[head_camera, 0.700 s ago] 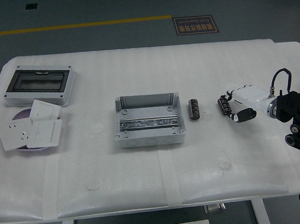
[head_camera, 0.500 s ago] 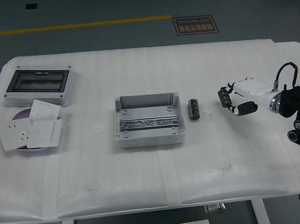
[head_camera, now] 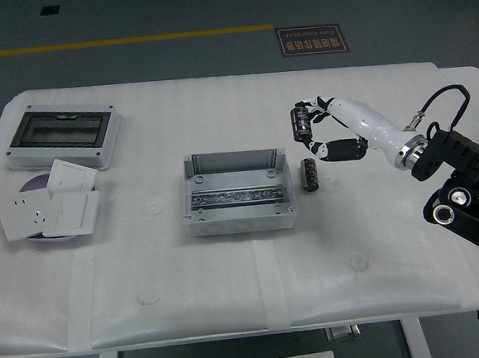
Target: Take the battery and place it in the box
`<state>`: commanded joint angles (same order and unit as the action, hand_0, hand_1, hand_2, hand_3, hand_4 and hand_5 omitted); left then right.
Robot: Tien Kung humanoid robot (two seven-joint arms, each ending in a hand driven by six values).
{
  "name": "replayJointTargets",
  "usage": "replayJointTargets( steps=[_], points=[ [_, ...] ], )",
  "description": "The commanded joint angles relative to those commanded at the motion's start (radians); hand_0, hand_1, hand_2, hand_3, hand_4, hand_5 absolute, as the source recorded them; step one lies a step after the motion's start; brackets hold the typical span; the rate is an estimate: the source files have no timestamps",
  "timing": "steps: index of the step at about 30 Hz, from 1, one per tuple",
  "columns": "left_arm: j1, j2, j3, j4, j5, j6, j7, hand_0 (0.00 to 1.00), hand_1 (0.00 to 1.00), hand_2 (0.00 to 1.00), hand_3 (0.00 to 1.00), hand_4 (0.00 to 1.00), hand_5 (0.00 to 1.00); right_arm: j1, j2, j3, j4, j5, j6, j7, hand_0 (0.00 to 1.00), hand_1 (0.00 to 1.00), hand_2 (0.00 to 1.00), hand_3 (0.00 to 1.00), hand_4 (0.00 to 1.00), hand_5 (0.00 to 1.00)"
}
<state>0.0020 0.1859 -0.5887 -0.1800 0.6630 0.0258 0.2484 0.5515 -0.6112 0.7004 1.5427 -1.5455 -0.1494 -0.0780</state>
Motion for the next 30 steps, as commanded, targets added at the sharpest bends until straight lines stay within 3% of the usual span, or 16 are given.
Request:
replayJointTargets(
  steps=[5,6,11,12,24,30],
  points=[
    [0.001,0.001,-0.020,0.000,0.020,0.001,0.003,0.658,0.667,0.579,0.642,0.675,0.273,0.000,0.043,-0.022,0.036,-0.028,-0.005,-0.008,0.875,0.714,0.743,0.722,0.365,0.289],
    [0.001,0.001,-0.025,0.000,0.024,0.001,0.004,0.658,0.666,0.579,0.641,0.675,0.274,-0.001,0.050,-0.027,0.034,-0.033,-0.006,-0.009,0.894,0.750,0.822,0.869,0.664,0.456],
    [0.001,0.001,-0.039,0.000,0.038,0.000,0.009,0.658,0.666,0.579,0.641,0.675,0.274,0.004,0.066,-0.049,0.024,-0.045,-0.010,-0.009,0.894,0.750,0.822,0.869,0.664,0.456],
    [0.001,0.001,-0.040,0.000,0.039,0.000,0.010,0.658,0.666,0.578,0.641,0.675,0.275,0.006,0.067,-0.053,0.022,-0.046,-0.011,-0.010,0.998,0.907,0.988,0.998,0.891,0.591],
    [-0.004,0.002,-0.038,0.000,0.036,0.000,0.012,0.658,0.666,0.578,0.641,0.674,0.273,0.013,0.058,-0.073,0.000,-0.045,-0.018,-0.008,0.998,0.920,0.994,0.998,0.950,0.619],
    [-0.004,0.002,-0.042,0.000,0.039,0.000,0.015,0.657,0.666,0.576,0.640,0.672,0.271,0.037,0.008,-0.112,-0.094,-0.044,-0.032,0.007,0.998,0.912,0.988,0.998,0.950,0.617]
  ],
)
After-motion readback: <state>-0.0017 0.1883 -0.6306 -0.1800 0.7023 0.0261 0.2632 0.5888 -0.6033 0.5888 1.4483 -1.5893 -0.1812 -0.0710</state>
